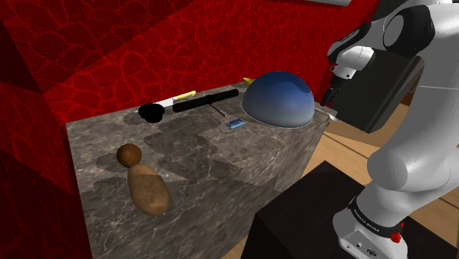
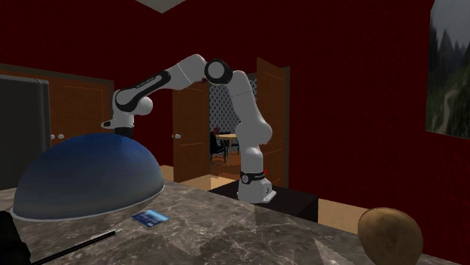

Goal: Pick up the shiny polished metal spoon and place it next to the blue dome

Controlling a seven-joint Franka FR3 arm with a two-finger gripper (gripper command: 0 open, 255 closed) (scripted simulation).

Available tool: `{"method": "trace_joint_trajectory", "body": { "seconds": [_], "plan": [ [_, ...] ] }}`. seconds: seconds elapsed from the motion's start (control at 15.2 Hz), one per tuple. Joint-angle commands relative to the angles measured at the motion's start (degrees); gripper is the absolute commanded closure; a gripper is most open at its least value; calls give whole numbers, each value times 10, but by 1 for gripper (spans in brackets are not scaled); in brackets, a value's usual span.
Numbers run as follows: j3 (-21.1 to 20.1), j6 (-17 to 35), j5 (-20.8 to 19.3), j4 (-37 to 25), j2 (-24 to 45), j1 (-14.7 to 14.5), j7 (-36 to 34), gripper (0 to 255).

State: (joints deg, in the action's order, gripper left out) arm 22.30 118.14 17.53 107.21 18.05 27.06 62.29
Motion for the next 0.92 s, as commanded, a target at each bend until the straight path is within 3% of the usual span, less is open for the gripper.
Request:
{"method": "trace_joint_trajectory", "body": {
  "seconds": [0.0, 0.33, 0.86],
  "plan": [
    [0, 0, 0, 0, 0, 0, 0, 0],
    [8, -64, -17, -43, -23, 3, -11, 0],
    [8, -64, -17, -43, -23, 3, -11, 0]
  ]
}}
